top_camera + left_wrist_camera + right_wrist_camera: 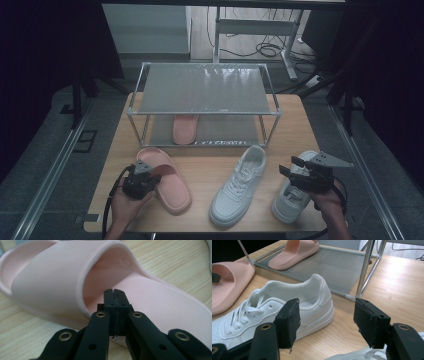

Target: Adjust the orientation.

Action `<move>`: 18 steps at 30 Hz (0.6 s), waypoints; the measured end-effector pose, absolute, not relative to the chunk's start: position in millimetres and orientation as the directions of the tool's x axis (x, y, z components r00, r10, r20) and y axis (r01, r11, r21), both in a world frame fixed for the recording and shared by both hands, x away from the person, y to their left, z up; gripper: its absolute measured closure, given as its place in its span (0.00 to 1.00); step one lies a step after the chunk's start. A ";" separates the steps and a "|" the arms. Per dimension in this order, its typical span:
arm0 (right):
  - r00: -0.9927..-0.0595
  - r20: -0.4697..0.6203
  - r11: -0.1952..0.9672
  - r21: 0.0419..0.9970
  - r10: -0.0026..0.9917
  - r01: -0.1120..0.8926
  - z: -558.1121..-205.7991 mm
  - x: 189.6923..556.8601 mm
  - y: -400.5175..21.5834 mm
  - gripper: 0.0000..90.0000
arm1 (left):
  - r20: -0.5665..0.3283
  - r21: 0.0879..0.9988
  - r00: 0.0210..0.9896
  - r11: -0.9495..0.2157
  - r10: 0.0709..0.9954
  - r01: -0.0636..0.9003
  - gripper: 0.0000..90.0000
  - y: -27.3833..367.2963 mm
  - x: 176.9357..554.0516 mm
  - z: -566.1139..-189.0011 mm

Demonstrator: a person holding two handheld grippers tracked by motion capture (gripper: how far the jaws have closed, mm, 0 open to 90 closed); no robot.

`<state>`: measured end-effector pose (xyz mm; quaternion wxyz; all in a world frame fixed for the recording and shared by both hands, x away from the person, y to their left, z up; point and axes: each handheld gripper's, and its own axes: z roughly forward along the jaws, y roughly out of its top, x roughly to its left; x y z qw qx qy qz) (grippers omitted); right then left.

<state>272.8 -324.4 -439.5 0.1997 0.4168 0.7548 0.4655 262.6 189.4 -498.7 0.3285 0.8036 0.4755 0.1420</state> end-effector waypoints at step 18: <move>-0.569 0.091 0.216 0.867 0.817 0.448 -441.3 273.5 -323.6 0.42 | -0.071 0.689 0.476 -0.302 0.877 0.659 1.00 208.3 251.8 -491.5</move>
